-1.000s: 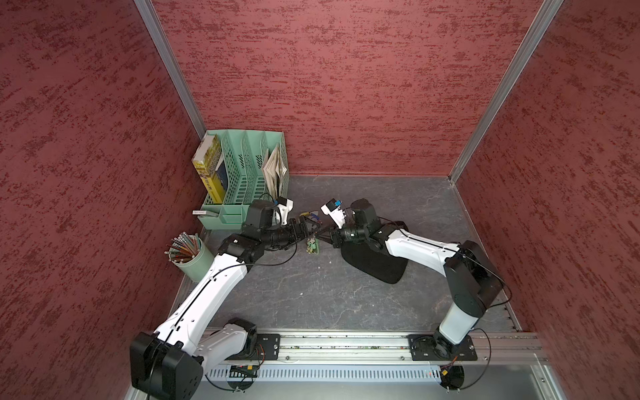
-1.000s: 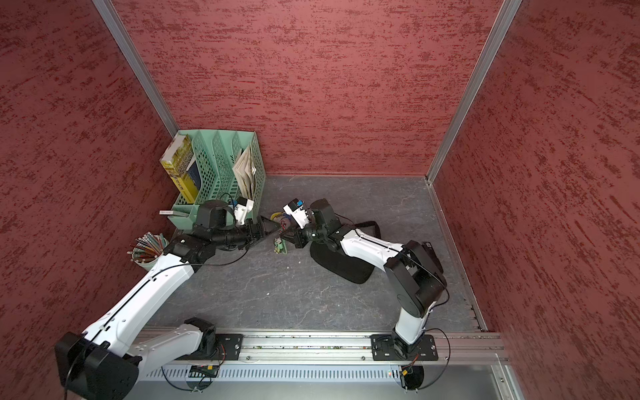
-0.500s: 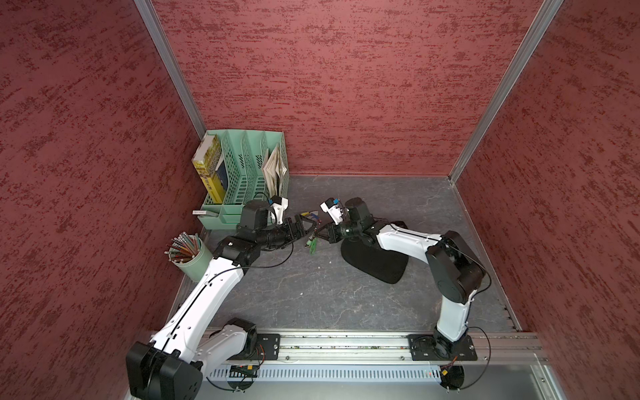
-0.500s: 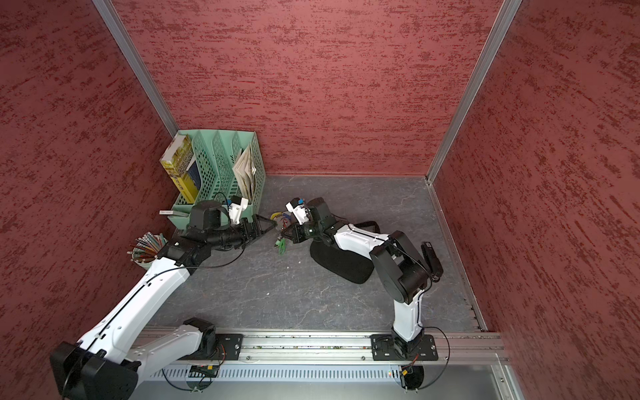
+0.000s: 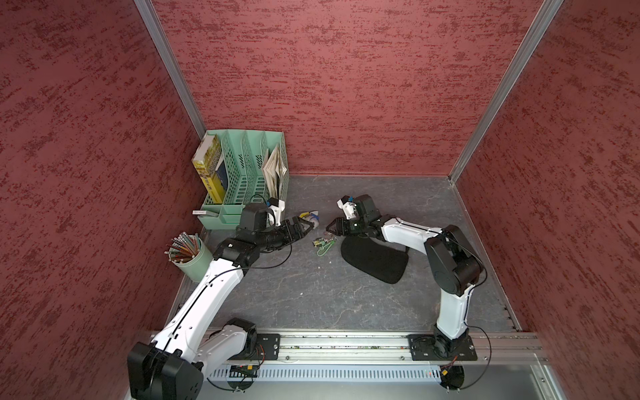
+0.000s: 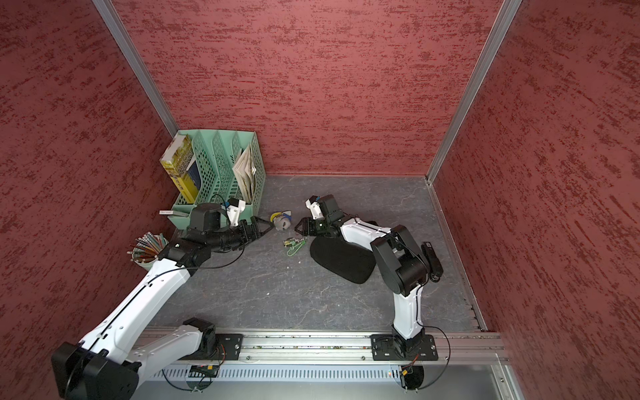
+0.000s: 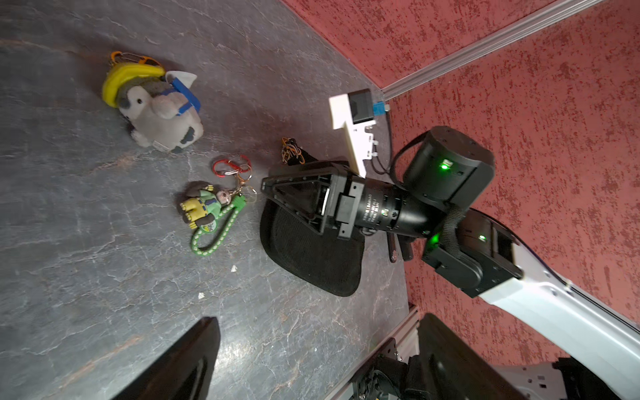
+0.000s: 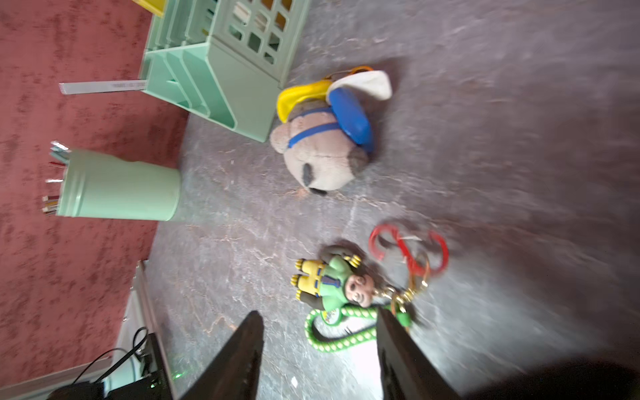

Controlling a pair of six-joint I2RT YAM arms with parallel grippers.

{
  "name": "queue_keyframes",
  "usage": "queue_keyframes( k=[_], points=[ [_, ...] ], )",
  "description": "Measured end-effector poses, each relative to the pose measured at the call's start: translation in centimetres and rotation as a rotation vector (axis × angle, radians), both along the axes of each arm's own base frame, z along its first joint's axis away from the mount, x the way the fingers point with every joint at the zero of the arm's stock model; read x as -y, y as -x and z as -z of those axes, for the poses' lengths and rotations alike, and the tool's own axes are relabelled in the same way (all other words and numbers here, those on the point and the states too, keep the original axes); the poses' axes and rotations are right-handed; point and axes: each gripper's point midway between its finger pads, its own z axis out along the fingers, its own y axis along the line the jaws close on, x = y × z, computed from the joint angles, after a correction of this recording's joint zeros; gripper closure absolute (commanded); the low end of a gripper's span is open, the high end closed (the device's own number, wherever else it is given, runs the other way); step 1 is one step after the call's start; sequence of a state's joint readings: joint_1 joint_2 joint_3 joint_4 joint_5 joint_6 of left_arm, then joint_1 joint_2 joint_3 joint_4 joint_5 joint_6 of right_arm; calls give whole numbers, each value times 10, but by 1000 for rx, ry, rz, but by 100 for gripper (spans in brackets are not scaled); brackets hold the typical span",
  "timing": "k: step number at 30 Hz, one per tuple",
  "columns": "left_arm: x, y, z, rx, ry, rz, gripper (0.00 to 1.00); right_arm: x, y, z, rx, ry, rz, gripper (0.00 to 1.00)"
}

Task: Remove the decoration from the bag
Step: Place the decoration item at the center of the board, then reset both arms

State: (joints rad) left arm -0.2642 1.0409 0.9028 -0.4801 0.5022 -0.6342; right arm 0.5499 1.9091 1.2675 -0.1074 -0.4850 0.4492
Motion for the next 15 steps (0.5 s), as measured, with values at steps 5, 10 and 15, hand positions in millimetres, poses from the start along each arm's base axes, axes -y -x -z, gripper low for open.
queue_keyframes(
  k=[5, 10, 15],
  points=[
    [-22, -17, -6, 82, -66, -102, 0, 29, -5, -51, 106, 32, 58, 35],
    [-59, -37, -21, 262, -181, -279, 0, 80, -19, -116, 303, 92, 182, 22],
    [-105, -49, 5, 375, -368, -450, 0, 134, -28, -144, 466, 251, 306, 9]
  ],
)
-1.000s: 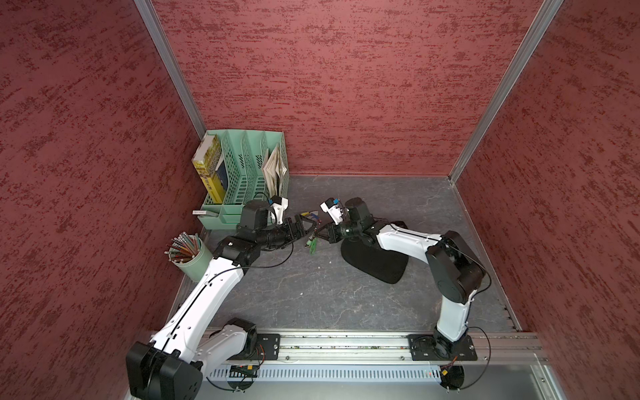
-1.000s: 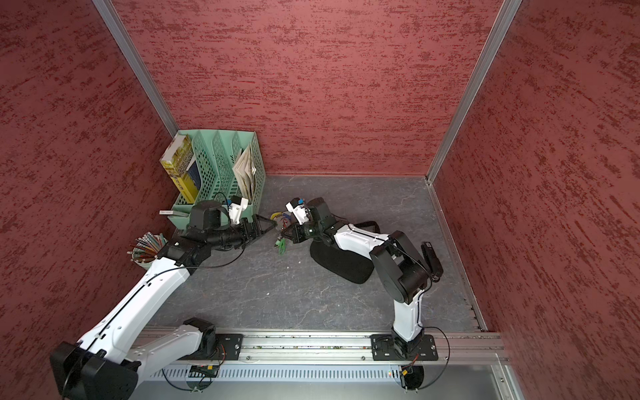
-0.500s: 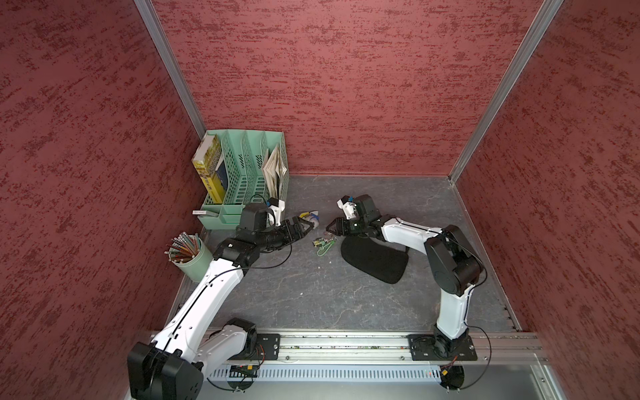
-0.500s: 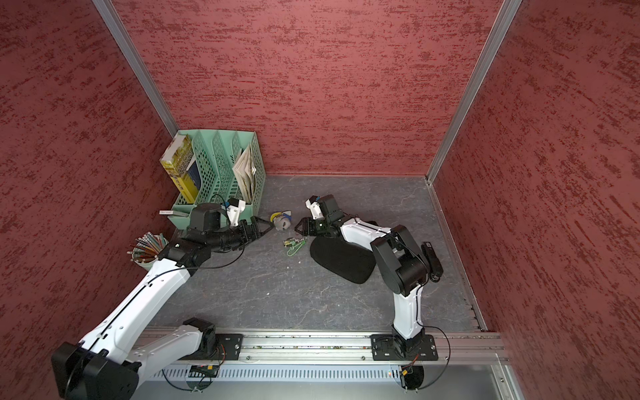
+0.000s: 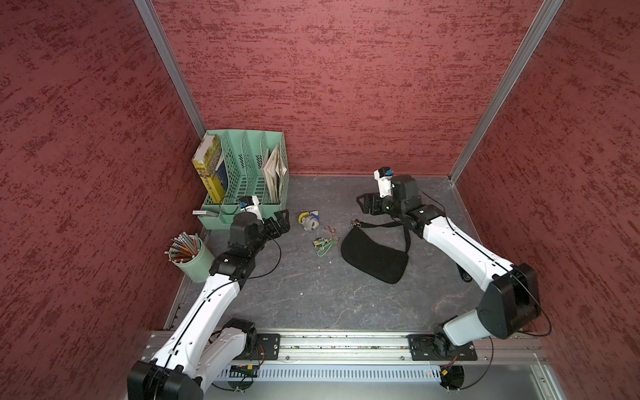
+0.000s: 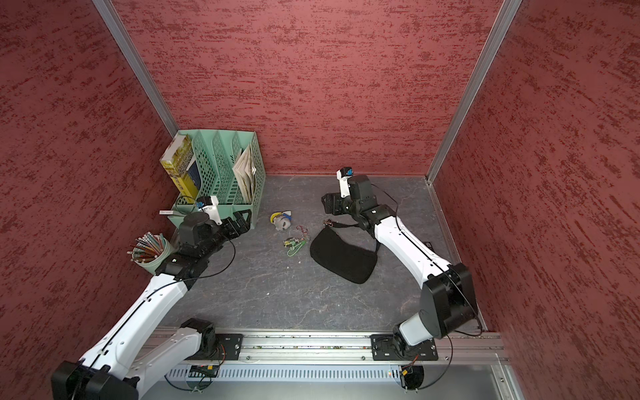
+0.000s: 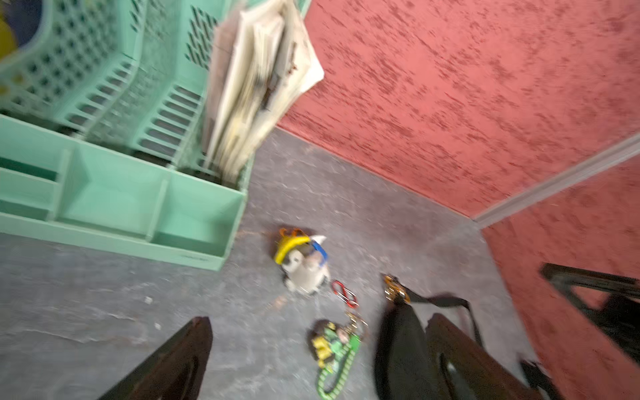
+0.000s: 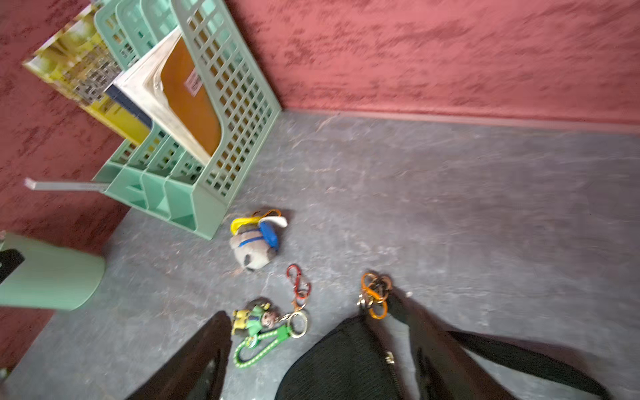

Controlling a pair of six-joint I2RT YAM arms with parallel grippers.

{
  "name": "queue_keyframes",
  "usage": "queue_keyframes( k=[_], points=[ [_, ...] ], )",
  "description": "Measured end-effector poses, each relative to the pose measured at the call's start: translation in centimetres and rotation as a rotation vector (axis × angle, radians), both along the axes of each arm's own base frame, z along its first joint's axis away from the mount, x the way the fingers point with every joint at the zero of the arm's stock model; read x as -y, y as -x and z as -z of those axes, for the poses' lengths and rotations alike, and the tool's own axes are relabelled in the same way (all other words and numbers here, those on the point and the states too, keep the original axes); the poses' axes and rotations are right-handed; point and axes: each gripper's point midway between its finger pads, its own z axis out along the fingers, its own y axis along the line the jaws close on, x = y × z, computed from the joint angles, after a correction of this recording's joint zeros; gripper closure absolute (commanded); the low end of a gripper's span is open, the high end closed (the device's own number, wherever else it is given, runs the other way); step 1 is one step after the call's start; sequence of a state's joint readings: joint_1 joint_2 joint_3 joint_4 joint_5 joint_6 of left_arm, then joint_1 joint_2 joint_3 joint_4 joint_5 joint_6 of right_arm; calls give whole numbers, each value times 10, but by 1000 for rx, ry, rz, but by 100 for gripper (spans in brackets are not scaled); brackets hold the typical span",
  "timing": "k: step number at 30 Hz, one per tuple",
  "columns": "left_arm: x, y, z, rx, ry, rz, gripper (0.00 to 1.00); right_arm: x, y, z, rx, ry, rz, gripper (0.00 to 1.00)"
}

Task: Remove the decoration from the bag
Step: Reset both arms

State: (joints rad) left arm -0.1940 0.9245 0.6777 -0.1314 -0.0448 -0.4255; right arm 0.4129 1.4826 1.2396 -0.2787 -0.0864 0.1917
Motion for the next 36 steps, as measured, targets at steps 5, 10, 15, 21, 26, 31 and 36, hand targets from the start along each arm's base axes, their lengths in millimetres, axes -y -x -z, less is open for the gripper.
queue_keyframes(
  k=[5, 10, 15, 21, 26, 31, 36],
  points=[
    [-46, -8, 28, 49, -186, -153, 0, 62, 4, 32, 57, 149, 130, 5],
    [-93, -8, 73, 7, -257, -268, 0, 129, 16, 100, 32, 261, 257, 3],
    [-109, -7, 104, 13, -273, -296, 0, 167, 28, 138, 58, 289, 347, 2],
    [-107, -28, 118, 68, -305, -257, 0, 196, 25, 152, 142, 261, 424, 2],
    [-97, -37, 123, 112, -325, -197, 0, 207, 20, 162, 190, 213, 448, 2],
    [-87, -43, 127, 136, -338, -137, 0, 202, 18, 158, 226, 189, 427, 2],
    [-80, -57, 117, 153, -353, -100, 0, 201, 15, 150, 259, 179, 426, 1]
  ],
)
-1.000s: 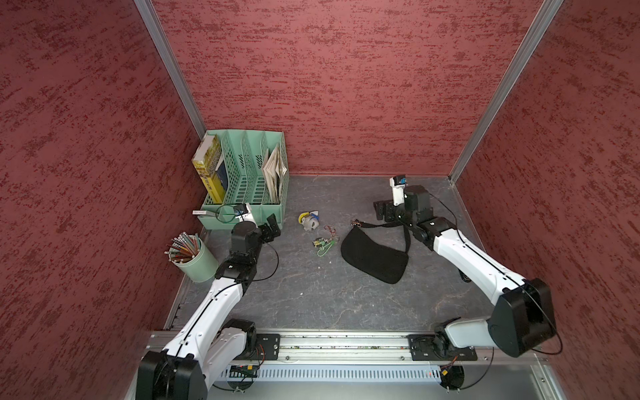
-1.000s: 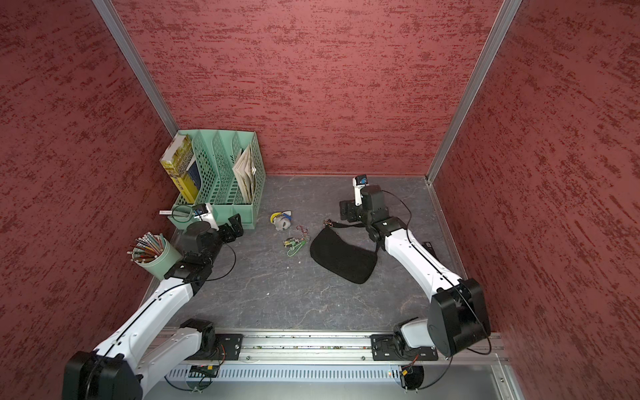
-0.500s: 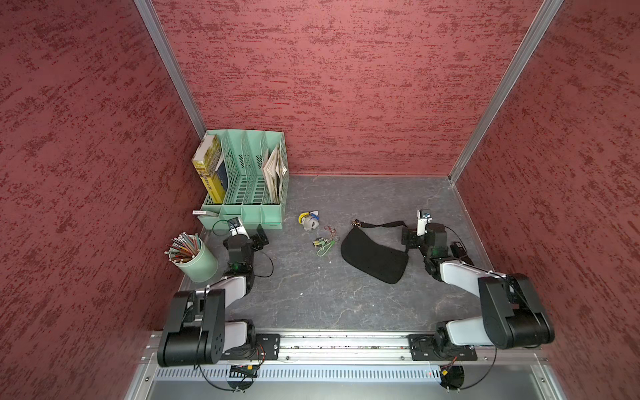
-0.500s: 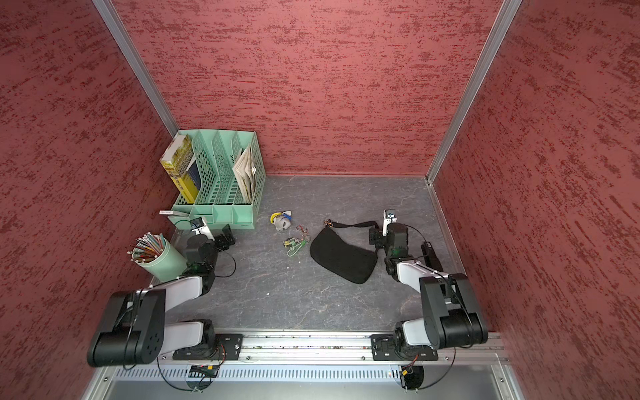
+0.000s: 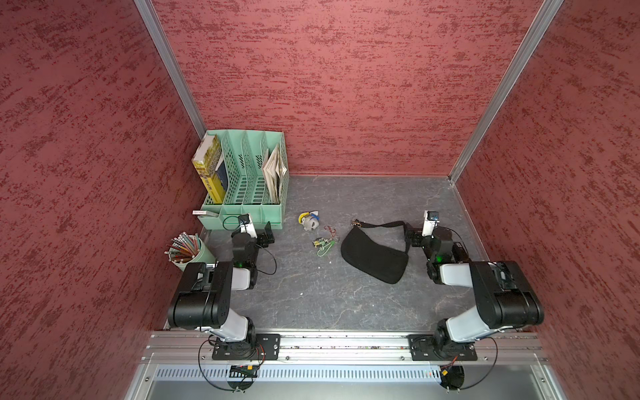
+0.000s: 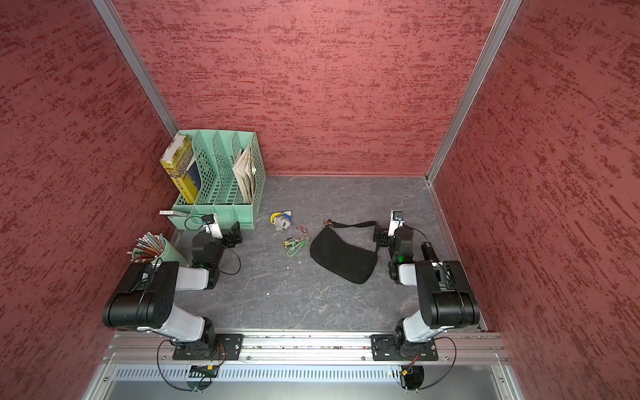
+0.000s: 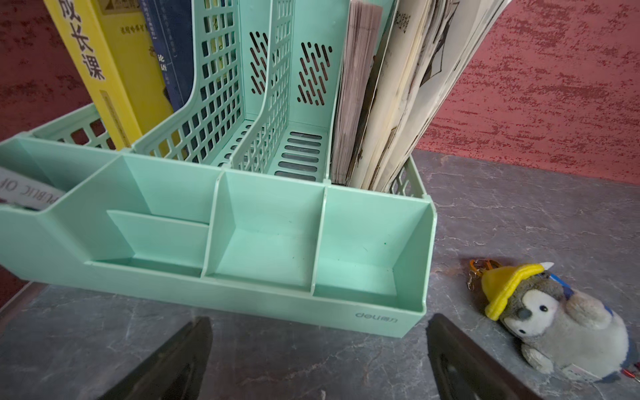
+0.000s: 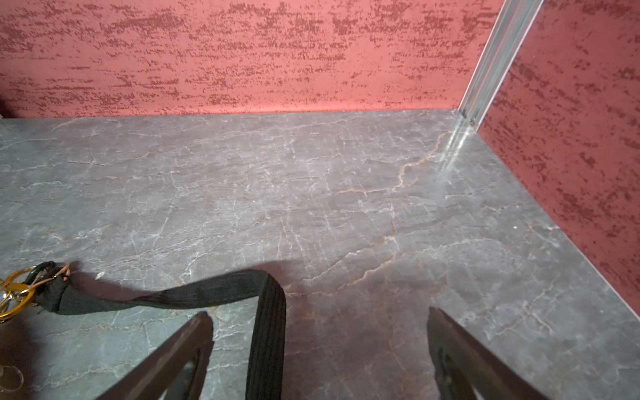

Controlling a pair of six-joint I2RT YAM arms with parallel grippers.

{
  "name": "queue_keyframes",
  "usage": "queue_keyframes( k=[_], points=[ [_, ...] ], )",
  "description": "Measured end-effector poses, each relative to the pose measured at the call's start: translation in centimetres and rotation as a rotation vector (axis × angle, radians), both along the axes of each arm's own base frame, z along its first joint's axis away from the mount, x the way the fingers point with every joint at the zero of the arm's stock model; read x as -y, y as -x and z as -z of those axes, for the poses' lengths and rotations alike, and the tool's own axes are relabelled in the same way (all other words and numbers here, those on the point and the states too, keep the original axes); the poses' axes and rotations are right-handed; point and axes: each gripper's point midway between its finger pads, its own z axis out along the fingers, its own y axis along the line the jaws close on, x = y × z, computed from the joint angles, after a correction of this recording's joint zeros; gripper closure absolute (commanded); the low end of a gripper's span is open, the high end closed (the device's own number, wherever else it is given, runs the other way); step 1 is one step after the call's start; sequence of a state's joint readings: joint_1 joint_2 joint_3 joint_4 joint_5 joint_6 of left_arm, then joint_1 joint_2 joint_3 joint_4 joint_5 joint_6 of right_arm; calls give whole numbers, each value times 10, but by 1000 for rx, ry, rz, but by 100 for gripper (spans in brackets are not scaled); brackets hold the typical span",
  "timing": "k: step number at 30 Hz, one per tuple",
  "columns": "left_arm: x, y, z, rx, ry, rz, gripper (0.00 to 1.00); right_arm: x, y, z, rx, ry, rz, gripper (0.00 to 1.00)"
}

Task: Remove the decoration from the bag
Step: Reset both arms

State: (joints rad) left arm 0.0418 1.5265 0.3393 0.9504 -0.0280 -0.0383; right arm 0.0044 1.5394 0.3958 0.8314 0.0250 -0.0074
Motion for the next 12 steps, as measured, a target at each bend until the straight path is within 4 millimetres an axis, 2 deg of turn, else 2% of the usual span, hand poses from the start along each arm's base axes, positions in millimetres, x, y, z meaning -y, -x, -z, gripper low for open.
queue_keyframes(
  k=[3, 12],
  points=[
    [3, -5, -5, 9, -9, 13, 0, 0, -1, -2, 10, -1, -1, 2],
    [5, -4, 1, -21, -18, 21, 0, -1, -1, -3, 12, -1, -3, 2]
  ],
)
